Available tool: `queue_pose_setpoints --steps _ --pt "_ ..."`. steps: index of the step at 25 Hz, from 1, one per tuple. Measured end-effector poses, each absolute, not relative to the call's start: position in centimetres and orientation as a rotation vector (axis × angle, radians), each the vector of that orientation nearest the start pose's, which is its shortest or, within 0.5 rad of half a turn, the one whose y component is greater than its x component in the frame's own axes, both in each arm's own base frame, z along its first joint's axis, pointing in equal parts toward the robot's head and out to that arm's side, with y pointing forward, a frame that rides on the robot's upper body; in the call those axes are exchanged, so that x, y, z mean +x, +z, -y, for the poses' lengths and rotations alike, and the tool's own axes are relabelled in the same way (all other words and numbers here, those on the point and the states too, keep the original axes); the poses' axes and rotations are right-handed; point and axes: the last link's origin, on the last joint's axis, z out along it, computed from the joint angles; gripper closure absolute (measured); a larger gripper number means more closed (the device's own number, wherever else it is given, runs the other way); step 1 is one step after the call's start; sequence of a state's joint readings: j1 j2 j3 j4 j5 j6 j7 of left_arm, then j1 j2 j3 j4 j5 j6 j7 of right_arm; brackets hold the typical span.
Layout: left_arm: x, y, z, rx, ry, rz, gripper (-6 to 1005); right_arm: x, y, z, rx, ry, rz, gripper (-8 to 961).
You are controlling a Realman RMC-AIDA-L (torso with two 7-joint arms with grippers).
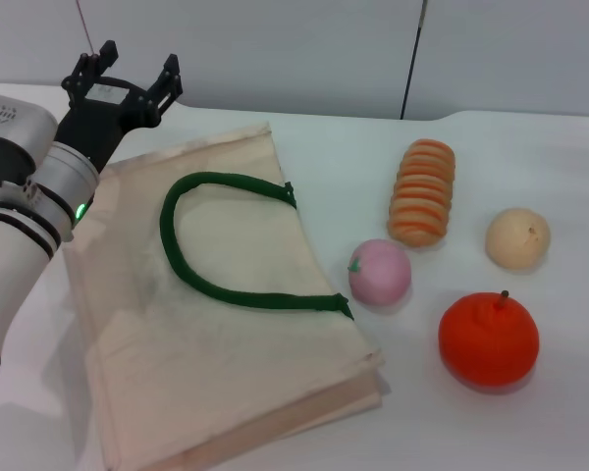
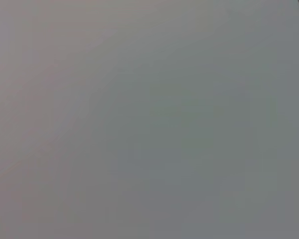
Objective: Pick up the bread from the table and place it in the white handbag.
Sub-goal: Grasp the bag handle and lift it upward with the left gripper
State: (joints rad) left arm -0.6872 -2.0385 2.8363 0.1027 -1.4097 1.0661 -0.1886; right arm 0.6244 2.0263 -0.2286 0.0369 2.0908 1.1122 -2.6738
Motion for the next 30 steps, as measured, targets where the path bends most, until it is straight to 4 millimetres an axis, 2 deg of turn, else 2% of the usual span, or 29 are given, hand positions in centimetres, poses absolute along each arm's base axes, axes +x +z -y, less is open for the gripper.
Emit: queue_pose_setpoints --steps 13,23,30 --pt "-28.0 -0.7 -40.2 -1.696 -0.718 0.478 170 32.6 3.1 -38.5 -1.443 0.869 -0.743 62" --pt "-27.6 -0.2 -40.7 -1.675 -0.804 0.560 170 32.7 3.1 -38.4 -1.442 0.866 -0.744 62" --pt "-27.1 -1.1 -41.4 -1.750 -0.844 0.669 173 33.0 3.2 -38.2 -1.438 0.859 -0.749 62"
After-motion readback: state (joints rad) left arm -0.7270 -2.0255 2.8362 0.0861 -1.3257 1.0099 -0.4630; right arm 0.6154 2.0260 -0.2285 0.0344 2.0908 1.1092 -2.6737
